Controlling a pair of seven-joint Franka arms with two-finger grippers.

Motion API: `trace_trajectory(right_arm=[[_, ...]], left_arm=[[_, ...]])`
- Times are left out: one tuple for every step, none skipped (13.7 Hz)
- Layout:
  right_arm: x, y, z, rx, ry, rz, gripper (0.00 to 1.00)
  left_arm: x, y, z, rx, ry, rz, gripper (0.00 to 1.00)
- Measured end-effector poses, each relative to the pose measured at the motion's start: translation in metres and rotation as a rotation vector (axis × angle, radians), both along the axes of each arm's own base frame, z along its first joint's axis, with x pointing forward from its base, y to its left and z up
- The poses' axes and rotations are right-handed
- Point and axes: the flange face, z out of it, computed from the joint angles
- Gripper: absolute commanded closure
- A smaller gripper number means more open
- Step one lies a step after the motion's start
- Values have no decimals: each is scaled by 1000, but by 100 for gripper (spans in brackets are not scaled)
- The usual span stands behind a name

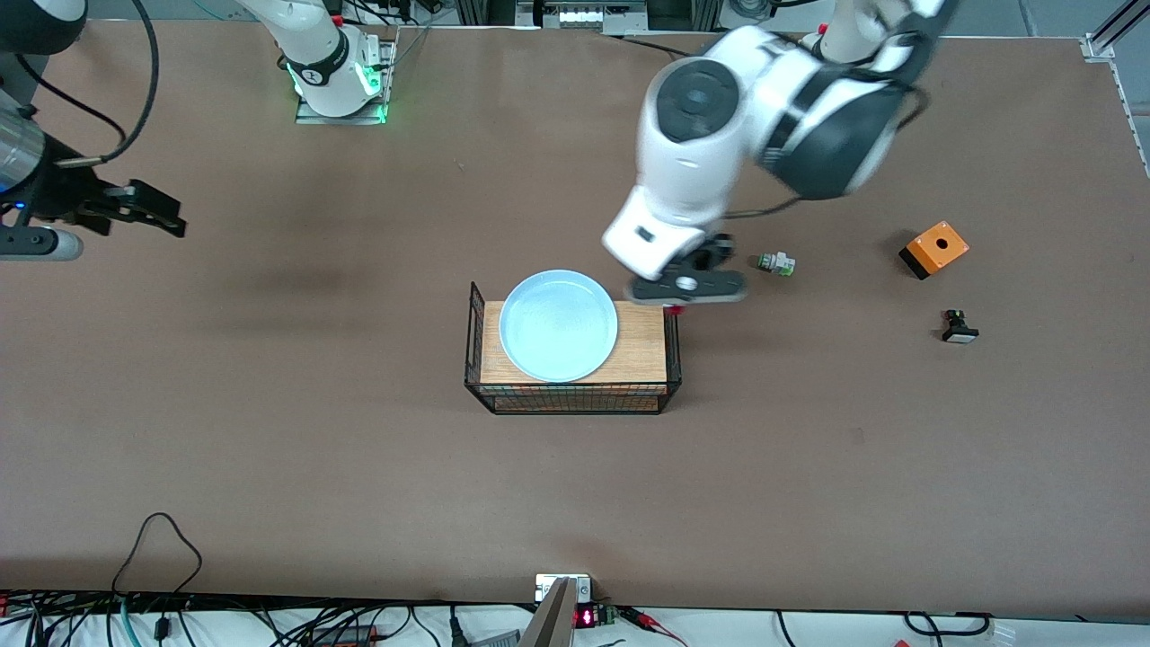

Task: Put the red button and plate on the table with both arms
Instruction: 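Move the right gripper toward the plate while the left gripper lowers the button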

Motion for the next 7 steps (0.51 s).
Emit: trace_trajectory(right_arm=[[1, 31, -7, 13, 15, -88, 0], [2, 67, -15, 11, 27, -159, 0], [0, 106, -26, 2, 36, -202, 0], [-4, 148, -38, -7, 38, -226, 0], [-10, 187, -48, -12, 33, -245, 0], [-17, 220, -57, -16, 29, -274, 0], [-24, 247, -65, -19, 25, -310, 0]], left_arm=[[11, 30, -5, 22, 48, -40, 83], [23, 59, -14, 31, 87, -75, 83], [35, 91, -27, 32, 121, -97, 83], [46, 124, -41, 30, 156, -106, 83], [57, 157, -57, 21, 185, -111, 83], [66, 186, -73, 5, 199, -123, 83], [74, 213, -92, -16, 201, -146, 83]])
